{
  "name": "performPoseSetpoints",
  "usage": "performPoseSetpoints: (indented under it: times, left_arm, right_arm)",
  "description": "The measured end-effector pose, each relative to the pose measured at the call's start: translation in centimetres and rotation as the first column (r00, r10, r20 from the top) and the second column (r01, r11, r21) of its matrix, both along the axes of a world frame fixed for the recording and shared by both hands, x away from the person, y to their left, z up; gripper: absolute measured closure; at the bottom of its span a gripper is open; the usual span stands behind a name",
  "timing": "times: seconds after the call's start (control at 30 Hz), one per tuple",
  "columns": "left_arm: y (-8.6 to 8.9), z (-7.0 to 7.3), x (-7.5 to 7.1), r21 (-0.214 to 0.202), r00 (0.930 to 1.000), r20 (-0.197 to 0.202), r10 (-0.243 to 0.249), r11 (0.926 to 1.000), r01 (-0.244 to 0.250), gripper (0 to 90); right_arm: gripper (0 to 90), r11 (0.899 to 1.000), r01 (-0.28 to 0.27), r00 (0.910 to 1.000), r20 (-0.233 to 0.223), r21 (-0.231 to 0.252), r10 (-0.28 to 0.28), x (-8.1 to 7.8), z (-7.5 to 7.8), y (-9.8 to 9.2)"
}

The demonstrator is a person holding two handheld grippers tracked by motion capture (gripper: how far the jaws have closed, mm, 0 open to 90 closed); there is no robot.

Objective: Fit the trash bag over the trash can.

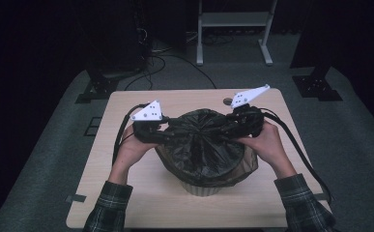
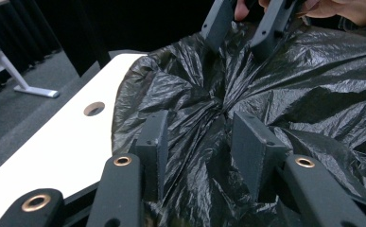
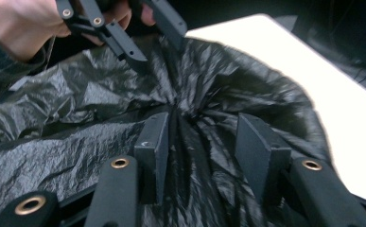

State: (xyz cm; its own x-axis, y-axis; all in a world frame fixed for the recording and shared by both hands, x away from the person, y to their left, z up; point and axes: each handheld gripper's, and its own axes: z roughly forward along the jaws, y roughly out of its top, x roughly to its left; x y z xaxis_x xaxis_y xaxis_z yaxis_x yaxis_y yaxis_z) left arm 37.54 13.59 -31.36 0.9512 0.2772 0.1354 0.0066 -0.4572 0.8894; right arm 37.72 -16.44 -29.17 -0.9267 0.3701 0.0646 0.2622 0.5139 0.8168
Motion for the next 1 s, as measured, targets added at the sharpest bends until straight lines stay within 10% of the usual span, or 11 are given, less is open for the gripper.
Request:
performPoseSetpoints:
  times: [0.27, 0.37, 0.5, 1.0]
  left_arm:
    - [-0.3, 0.3, 0.0, 0.061, 0.9992, -0.037, -0.017, 0.998, 0.019, 66.7]
    - [-0.4, 0.5, 0.0, 0.078, 0.998, -0.062, -0.003, 0.9969, 0.008, 77.9]
    - [-0.3, 0.7, -0.1, 0.104, 0.9979, -0.064, -0.009, 0.9944, 0.016, 89.7]
    - [3.0, 1.1, -0.4, 0.025, 0.996, -0.06, 0.065, 0.9976, -0.064, 89.9]
  right_arm:
    - [61.5, 0.994, -0.035, 0.9992, -0.025, -0.102, 0.032, 0.2, -0.8, 1.5]
    - [82.2, 0.99, -0.037, 0.9992, -0.021, -0.134, 0.034, 0.1, -1.1, 1.8]
    - [89.8, 0.992, -0.025, 0.9996, 0.01, -0.121, 0.026, -0.1, -0.8, 1.6]
    - [90.0, 1.0, 0.005, 0.9994, 0.034, -0.023, -0.004, -0.9, 0.1, -2.5]
